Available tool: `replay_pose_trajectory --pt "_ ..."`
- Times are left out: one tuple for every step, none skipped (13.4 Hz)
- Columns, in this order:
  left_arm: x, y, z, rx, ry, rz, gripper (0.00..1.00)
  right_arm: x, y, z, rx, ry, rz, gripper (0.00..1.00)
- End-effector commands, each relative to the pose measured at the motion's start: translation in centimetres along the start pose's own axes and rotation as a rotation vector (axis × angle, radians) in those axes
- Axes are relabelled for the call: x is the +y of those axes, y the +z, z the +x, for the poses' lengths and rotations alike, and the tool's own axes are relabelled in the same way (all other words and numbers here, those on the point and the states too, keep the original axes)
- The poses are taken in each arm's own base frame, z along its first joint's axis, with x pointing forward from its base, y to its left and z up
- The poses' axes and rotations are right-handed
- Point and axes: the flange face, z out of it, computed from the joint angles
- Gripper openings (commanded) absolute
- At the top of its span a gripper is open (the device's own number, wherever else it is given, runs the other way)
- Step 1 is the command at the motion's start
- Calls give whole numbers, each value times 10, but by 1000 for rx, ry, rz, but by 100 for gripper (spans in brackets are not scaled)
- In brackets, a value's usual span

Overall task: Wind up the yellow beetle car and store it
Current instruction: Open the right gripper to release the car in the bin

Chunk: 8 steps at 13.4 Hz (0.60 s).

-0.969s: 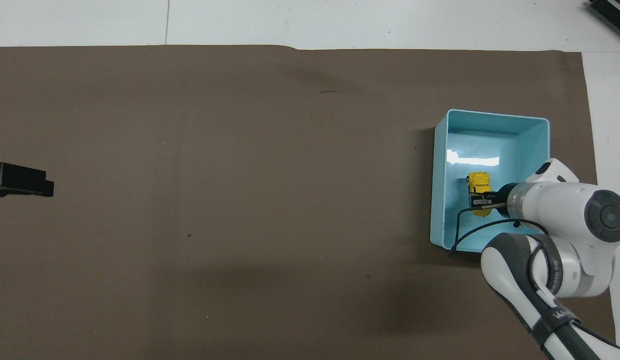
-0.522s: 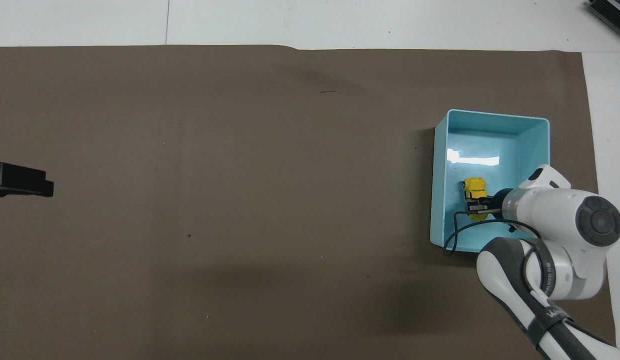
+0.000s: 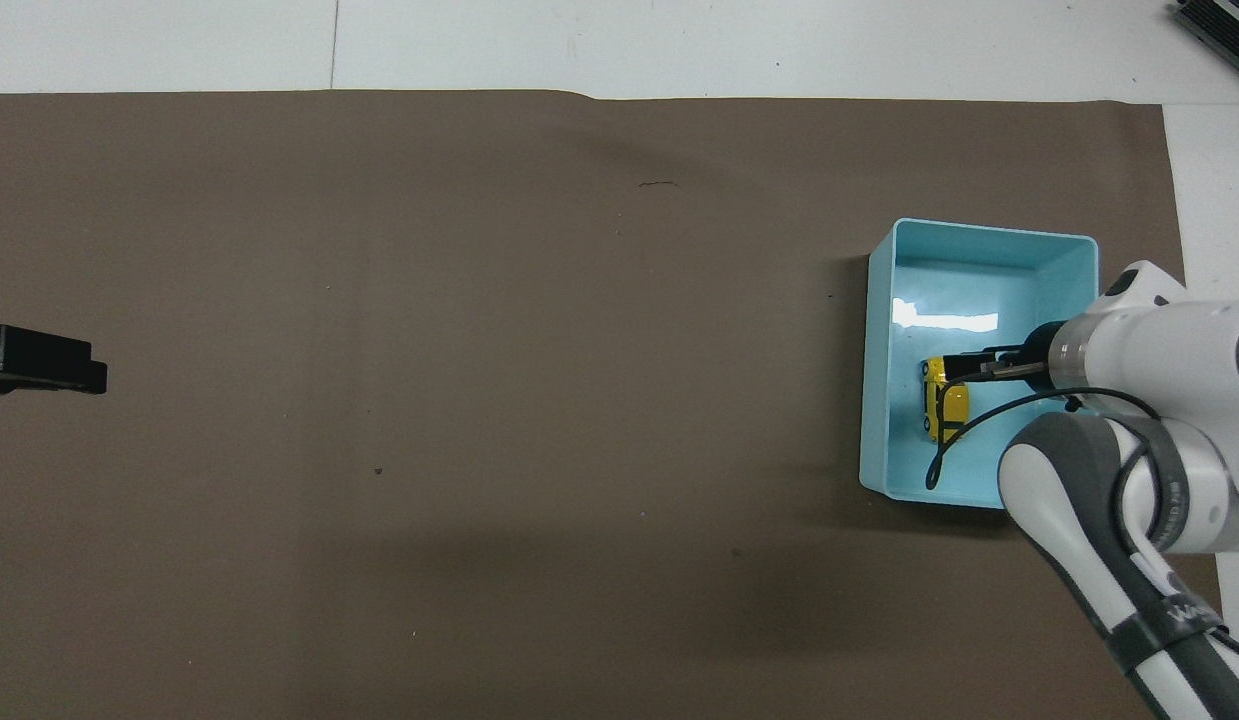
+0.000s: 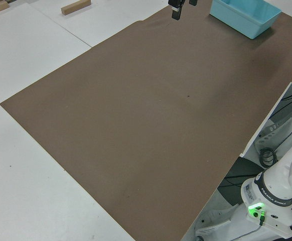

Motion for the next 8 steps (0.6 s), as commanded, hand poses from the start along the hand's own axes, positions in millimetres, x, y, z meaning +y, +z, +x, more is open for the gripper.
replay_pose_trajectory --pt "-4 -2 -5 -2 2 -14 100 9 -27 17 -9 -26 11 100" --pt "-4 -2 -5 -2 2 -14 100 10 -37 18 -1 -33 1 100" --pt "-4 -2 -5 -2 2 -14 100 10 -49 23 13 -27 -10 100" --pt "-4 -2 -5 -2 2 -14 100 13 -59 29 -18 18 -2 100" --pt "-4 -2 -5 -2 2 -14 100 15 -67 37 -39 59 2 100" --pt "-4 -2 -5 -2 2 -14 100 16 -81 45 -48 98 3 100" --pt "-4 -2 -5 -2 2 -14 100 15 -87 47 -73 135 4 100" --pt "-4 -2 -5 -2 2 -14 100 14 -99 50 -74 166 1 100"
